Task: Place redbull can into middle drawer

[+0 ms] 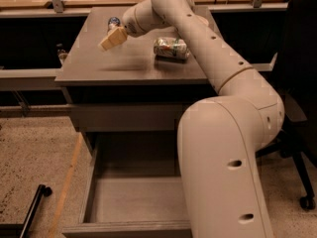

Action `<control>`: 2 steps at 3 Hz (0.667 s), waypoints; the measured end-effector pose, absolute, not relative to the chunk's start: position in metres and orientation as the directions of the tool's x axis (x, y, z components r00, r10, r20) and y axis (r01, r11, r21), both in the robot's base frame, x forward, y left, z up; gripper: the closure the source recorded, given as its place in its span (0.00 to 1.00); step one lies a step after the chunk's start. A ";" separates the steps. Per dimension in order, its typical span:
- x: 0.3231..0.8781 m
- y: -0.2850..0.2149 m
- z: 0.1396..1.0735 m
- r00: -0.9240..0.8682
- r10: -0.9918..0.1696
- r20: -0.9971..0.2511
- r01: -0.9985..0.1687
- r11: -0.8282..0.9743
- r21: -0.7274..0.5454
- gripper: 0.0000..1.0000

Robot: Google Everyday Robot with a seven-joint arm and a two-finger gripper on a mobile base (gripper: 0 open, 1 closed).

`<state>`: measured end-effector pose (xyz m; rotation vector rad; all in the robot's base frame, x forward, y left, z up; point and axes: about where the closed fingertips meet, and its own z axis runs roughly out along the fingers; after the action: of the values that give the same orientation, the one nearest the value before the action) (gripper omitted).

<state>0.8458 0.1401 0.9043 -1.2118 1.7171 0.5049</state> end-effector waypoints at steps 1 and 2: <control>0.850 0.141 0.901 -0.077 -0.488 -0.870 -0.884 0.436 -0.166 0.00; 0.855 0.144 0.896 -0.096 -0.455 -0.885 -0.867 0.476 -0.150 0.00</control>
Offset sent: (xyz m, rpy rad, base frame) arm 0.0076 0.0028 -0.0117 0.0949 -0.0013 -0.1118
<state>0.8547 0.1445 0.8963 -1.1340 1.7267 0.5176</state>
